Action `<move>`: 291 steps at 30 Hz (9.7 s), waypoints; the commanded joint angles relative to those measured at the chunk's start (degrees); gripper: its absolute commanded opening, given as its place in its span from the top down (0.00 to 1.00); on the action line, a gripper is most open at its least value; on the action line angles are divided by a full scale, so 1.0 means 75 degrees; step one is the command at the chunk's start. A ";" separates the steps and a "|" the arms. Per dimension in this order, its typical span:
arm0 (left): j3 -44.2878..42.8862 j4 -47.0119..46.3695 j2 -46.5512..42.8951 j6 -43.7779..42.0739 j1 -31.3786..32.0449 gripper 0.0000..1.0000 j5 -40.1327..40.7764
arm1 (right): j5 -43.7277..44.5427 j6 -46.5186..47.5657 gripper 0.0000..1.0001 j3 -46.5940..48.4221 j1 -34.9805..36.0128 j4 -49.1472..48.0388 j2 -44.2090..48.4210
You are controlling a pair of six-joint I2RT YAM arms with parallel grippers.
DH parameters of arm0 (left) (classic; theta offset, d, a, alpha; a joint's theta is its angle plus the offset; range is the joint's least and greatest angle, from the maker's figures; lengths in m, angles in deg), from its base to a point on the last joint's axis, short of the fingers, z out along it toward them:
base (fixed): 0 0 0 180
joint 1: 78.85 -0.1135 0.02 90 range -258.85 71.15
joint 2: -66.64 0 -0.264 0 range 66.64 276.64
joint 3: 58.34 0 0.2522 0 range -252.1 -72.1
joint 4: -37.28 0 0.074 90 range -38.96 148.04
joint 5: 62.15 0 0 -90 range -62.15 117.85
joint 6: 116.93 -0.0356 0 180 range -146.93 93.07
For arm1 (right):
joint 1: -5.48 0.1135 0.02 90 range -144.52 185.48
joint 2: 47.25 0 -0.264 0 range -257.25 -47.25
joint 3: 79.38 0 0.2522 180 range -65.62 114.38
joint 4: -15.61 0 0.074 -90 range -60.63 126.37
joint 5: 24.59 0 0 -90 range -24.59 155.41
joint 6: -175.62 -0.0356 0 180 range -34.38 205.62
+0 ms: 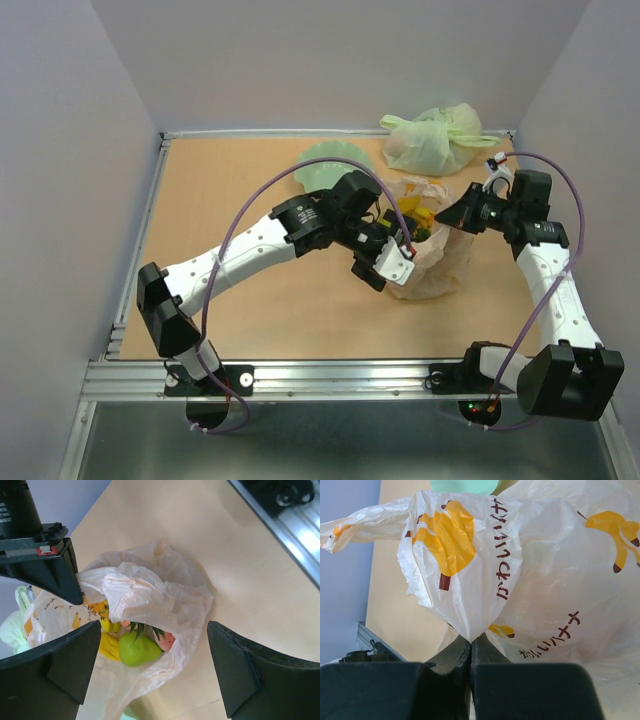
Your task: Place the fake fruits into the plastic bag and tie a complex knot
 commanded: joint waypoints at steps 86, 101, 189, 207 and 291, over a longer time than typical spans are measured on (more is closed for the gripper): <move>-0.2235 -0.2960 0.1393 0.5011 -0.0980 1.00 -0.2488 | -0.5192 0.6228 0.00 0.0854 -0.1556 0.0512 0.1769; -0.2915 -0.3604 0.1838 0.5679 -0.1108 1.00 -0.2419 | -0.4691 0.6010 0.05 0.0632 0.0516 -0.0294 0.0457; 0.1925 -0.2327 -0.3565 0.5562 -0.3511 0.09 -0.0626 | -0.1466 0.1600 1.00 -0.2088 0.3401 -0.4013 0.0211; 0.1971 -0.2174 -0.2334 0.5314 -0.3652 0.16 -0.2805 | -0.1479 0.2514 1.00 -0.1584 0.3389 -0.3134 -0.0117; 0.0884 -0.4004 0.0439 1.2132 -0.3838 1.00 0.1657 | -0.1349 0.4432 1.00 -0.1151 0.3329 -0.1847 -0.0223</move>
